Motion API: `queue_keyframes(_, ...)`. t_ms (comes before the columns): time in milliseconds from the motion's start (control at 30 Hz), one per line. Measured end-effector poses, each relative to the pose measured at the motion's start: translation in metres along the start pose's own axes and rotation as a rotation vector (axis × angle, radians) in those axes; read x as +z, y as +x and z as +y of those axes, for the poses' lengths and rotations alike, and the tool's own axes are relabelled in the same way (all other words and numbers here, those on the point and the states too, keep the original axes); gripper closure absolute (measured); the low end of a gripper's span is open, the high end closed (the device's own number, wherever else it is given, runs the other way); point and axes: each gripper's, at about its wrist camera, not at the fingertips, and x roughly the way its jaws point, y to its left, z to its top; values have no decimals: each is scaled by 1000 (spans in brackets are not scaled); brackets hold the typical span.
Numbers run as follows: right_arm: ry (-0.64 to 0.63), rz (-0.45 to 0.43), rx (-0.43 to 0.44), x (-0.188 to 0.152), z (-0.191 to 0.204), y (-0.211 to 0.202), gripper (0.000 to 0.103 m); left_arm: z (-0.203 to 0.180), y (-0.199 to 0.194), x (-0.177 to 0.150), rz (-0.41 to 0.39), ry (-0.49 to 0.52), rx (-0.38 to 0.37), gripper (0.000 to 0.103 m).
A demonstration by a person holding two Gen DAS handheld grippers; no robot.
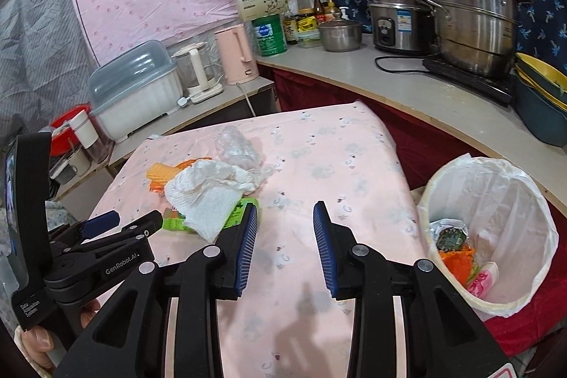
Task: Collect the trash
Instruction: 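Move both grippers back over the tissues and wafer on the table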
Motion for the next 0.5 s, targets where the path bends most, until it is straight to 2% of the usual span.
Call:
queue_keyframes(233,-24,32,29,4,19,25,70,29,13,3,17,-43,29,32)
queue_keyframes(500,-48,74,78,16,43,63,70,53,34,10,44,-78,55,31)
